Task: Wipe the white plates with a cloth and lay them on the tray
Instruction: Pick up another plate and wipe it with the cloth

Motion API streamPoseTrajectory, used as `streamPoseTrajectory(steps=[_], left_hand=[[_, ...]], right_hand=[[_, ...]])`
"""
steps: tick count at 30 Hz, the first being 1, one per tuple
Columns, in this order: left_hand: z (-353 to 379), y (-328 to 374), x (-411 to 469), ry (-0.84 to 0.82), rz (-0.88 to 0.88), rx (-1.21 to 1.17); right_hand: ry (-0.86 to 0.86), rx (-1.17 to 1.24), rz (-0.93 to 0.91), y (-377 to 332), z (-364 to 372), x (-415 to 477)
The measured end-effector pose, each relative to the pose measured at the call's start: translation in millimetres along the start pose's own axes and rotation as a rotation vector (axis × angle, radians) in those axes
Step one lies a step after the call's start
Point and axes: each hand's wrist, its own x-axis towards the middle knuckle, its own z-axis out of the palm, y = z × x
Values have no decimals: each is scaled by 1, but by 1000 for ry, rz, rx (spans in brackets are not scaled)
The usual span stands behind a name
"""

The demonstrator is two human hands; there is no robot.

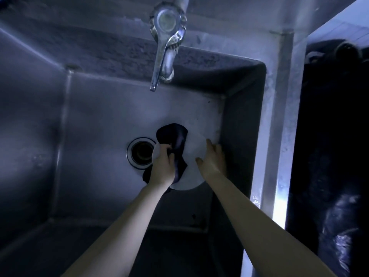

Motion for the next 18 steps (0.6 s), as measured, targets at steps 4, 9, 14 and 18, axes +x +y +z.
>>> streamPoseTrajectory(steps=[4,9,14,18], left_hand=[[8,-7,0,-33,-39,21],[11,-9,-1,-46,-68,9],[10,-9,-1,-44,-101,1],[4,-6,-2,-2,-133,-36]], right_hand=[[59,1,40,-1,7,5],[92,74,71,-1,8,9],[74,244,111,0,-3,17],[99,283,119,-5,-8,14]])
